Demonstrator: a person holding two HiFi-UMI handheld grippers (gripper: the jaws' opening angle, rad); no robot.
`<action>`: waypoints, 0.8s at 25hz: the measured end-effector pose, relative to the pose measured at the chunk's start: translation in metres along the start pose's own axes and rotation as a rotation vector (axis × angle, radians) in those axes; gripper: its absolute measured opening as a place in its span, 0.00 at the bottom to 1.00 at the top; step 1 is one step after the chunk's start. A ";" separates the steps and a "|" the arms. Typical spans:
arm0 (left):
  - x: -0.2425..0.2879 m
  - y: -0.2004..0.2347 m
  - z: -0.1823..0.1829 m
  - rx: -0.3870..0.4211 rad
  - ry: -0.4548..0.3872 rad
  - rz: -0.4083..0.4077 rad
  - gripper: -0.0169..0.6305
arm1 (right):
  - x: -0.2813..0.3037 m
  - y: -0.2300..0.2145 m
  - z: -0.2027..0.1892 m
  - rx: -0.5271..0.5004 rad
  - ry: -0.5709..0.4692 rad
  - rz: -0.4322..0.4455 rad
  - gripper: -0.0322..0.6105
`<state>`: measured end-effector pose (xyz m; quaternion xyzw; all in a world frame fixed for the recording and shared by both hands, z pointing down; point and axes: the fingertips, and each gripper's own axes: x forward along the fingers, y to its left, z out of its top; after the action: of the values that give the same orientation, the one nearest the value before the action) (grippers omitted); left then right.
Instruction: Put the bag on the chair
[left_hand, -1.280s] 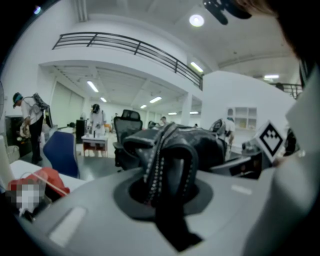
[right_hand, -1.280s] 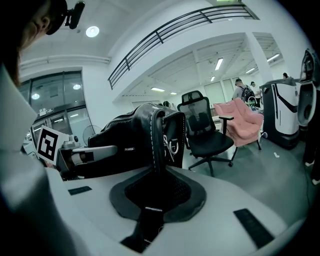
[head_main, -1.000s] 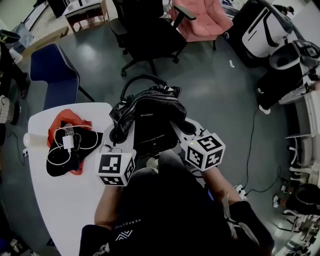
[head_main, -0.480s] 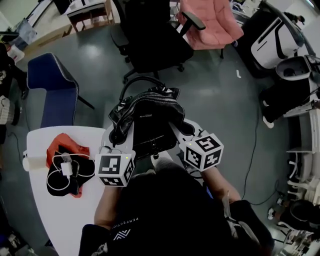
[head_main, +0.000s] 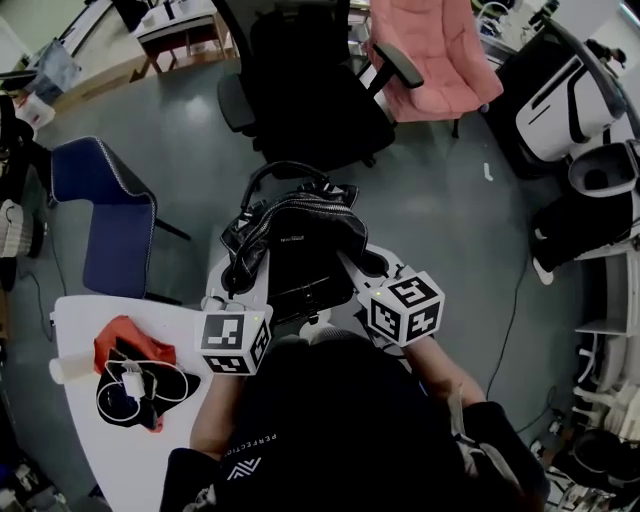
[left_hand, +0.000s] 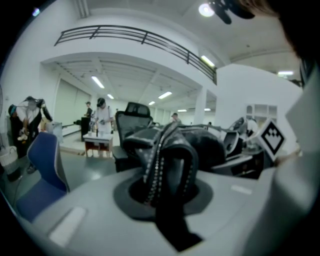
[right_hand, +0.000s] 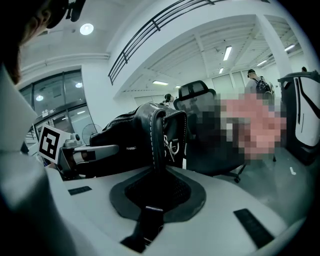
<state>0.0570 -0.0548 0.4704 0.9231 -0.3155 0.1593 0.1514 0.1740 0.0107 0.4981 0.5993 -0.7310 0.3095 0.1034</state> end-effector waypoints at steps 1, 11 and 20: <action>0.008 0.002 0.003 0.000 0.001 0.001 0.13 | 0.005 -0.006 0.004 0.001 0.001 0.000 0.10; 0.070 0.025 0.035 0.017 -0.013 -0.001 0.14 | 0.043 -0.046 0.048 -0.010 -0.018 -0.014 0.10; 0.154 0.048 0.053 0.019 0.005 -0.032 0.14 | 0.093 -0.105 0.081 0.028 -0.009 -0.064 0.10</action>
<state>0.1523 -0.1935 0.4913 0.9290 -0.2988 0.1622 0.1458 0.2663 -0.1210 0.5171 0.6252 -0.7076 0.3134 0.1014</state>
